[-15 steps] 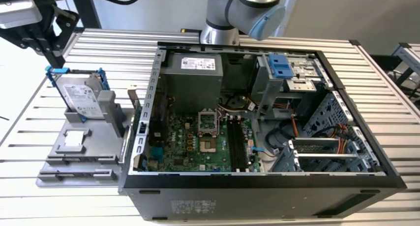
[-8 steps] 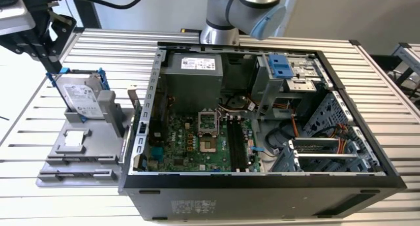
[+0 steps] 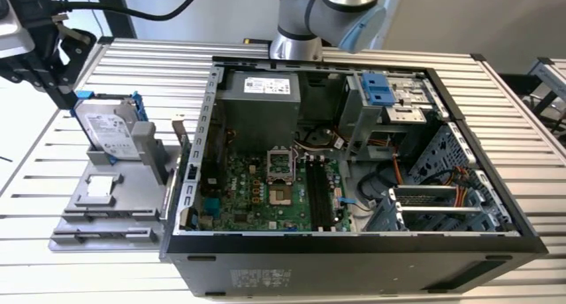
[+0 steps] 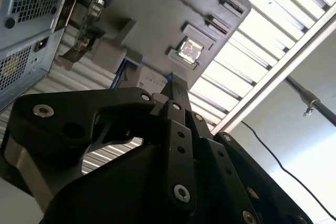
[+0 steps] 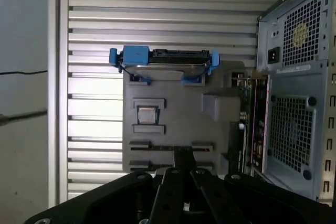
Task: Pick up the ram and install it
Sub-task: 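Reach for the ram, then pick up the ram and move it above insertion slot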
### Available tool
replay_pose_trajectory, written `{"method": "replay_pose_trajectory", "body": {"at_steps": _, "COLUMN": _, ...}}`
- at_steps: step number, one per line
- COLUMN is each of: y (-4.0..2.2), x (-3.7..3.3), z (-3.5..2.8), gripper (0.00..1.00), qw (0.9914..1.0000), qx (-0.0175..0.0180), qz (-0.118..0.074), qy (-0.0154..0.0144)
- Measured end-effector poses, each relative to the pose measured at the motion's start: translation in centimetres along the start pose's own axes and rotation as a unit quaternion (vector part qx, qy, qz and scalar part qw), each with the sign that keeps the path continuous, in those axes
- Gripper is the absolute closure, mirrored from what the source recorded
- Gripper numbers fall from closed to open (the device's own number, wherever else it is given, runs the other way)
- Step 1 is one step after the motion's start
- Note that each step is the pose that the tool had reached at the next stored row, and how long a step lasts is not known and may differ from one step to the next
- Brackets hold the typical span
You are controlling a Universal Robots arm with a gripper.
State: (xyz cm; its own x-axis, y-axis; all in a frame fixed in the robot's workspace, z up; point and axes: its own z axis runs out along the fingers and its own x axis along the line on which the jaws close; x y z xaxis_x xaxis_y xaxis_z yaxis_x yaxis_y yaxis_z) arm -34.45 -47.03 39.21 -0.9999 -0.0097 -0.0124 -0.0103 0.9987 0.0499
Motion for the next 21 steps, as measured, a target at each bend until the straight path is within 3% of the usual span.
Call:
{"method": "replay_pose_trajectory", "body": {"at_steps": 19, "y": -4.35, "x": 0.05, "z": -0.22, "gripper": 1.0, "qw": 0.99988, "qx": 0.0002, "qz": 0.015, "qy": -0.0006}}
{"method": "replay_pose_trajectory", "body": {"at_steps": 21, "y": -6.08, "x": 0.1, "z": -0.3, "gripper": 1.0, "qw": 0.99976, "qx": 0.0002, "qz": 0.022, "qy": -0.001}}
